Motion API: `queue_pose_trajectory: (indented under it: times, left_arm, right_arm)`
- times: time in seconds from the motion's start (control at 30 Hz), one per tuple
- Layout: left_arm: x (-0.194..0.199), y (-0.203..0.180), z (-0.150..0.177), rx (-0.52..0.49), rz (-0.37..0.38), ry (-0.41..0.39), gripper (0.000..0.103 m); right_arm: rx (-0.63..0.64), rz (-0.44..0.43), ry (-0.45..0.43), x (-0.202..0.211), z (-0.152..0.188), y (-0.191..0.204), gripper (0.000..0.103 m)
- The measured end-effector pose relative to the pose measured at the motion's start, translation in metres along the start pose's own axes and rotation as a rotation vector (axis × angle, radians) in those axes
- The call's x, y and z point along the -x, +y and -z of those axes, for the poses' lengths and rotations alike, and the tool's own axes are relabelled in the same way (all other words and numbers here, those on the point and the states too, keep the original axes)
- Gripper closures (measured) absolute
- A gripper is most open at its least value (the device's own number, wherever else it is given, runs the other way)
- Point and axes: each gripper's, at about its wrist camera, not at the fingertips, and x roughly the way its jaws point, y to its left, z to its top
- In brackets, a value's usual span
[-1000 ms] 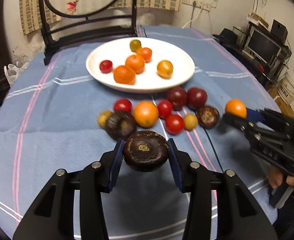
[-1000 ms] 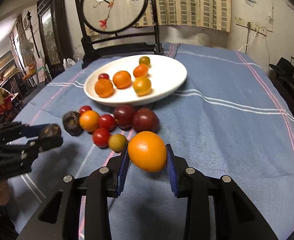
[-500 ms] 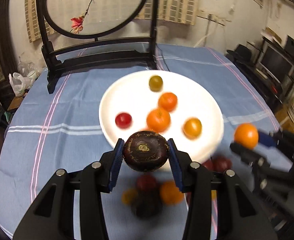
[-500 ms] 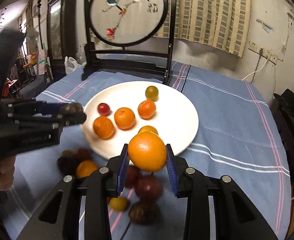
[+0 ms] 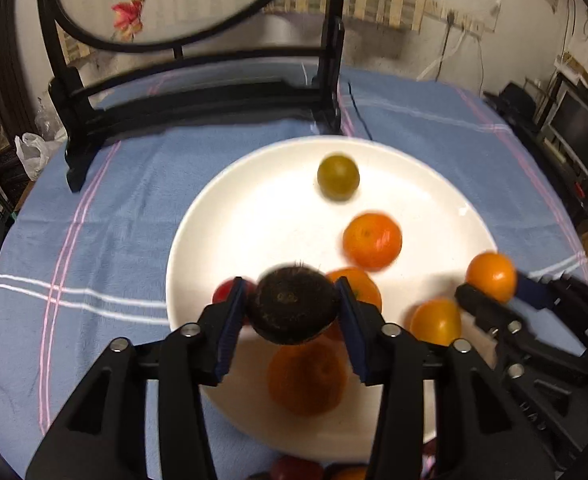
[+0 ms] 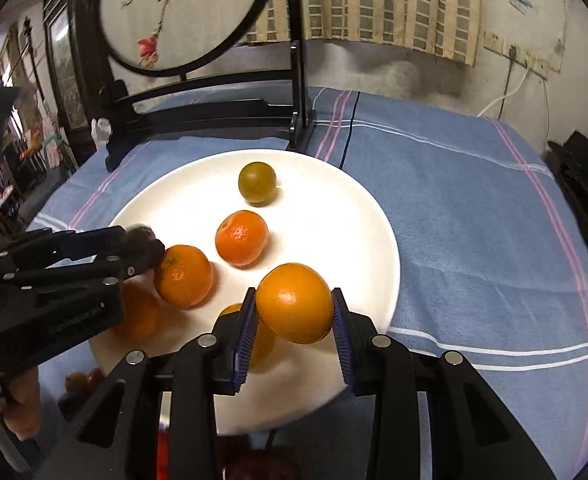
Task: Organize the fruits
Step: 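Lower both fruits onto the white plate and open both grippers, then grasp a spotted dark brown fruit with the right gripper while the left grasps another dark brown fruit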
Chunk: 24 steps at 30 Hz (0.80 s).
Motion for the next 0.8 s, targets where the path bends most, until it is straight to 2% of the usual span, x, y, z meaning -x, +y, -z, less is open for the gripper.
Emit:
queue_pose_trajectory:
  times: [0.03, 0.07, 0.2, 0.3, 0.37, 0.5, 0.57, 0.8]
  left_arm:
    - [0.001, -0.002, -0.001, -0.004, 0.004, -0.004, 0.038]
    - [0.005, -0.003, -0.001, -0.009, 0.009, -0.012, 0.036]
    - [0.026, -0.010, 0.005, -0.043, 0.006, -0.053, 0.036]
    - [0.043, -0.008, 0.012, -0.030, 0.011, -0.075, 0.030]
    - [0.057, -0.007, 0.023, -0.028, 0.030, -0.085, 0.027]
    - [0.078, -0.005, 0.046, -0.033, 0.014, -0.106, 0.022]
    - [0.085, -0.003, 0.060, -0.024, 0.014, -0.098, 0.018]
    - [0.094, 0.011, 0.112, 0.009, 0.027, -0.055, 0.016]
  right_arm:
    - [-0.015, -0.009, 0.005, -0.001, 0.000, -0.002, 0.046]
    - [-0.034, -0.005, -0.001, -0.001, 0.001, -0.005, 0.042]
    - [-0.061, -0.015, -0.014, 0.012, 0.006, -0.010, 0.043]
    - [-0.040, -0.015, -0.027, 0.028, 0.014, -0.009, 0.042]
    - [-0.026, -0.014, -0.037, 0.041, 0.023, -0.008, 0.042]
    - [0.009, -0.005, -0.042, 0.063, 0.045, -0.003, 0.042]
    - [0.014, -0.006, -0.034, 0.071, 0.056, 0.000, 0.042]
    - [0.052, 0.014, 0.003, 0.089, 0.100, 0.010, 0.038]
